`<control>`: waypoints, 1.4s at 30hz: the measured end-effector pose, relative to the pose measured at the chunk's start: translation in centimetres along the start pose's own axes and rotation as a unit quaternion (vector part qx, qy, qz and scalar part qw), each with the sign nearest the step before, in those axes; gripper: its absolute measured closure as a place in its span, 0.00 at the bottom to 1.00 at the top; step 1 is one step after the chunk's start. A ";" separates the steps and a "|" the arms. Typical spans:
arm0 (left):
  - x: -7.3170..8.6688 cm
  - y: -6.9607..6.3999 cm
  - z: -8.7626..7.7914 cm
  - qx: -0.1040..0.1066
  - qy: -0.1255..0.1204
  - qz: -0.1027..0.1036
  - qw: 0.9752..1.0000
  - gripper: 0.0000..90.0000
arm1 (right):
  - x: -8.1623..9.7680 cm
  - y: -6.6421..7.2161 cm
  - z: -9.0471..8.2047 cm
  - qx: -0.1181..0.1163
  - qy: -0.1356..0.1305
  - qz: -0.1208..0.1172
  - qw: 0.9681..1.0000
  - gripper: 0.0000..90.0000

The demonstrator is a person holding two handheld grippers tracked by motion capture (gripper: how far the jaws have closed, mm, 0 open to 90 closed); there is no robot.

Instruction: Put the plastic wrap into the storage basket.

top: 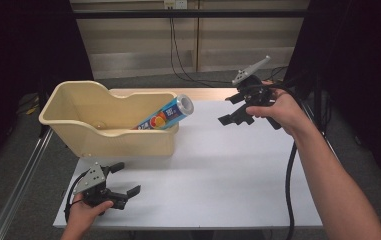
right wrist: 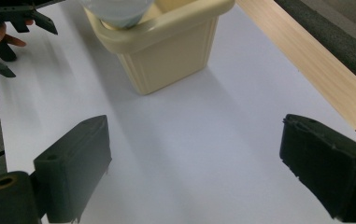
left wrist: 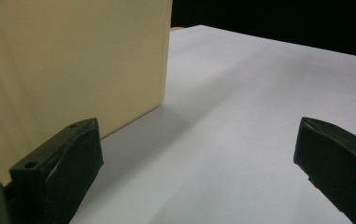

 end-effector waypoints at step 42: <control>0.0 -0.1 0.4 0.002 0.002 0.003 1.000 0.01 | 9.8 -0.5 -1.2 0.037 -0.075 0.050 0.995 0.09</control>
Point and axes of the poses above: each handheld gripper's, and its own axes: z roughly forward along the jaws, x roughly out of its underside, y roughly to its left, the point moved 10 cm from there along z, roughly forward along the jaws, and after that the axes turned 2 degrees about -z, right-handed, at the moved point
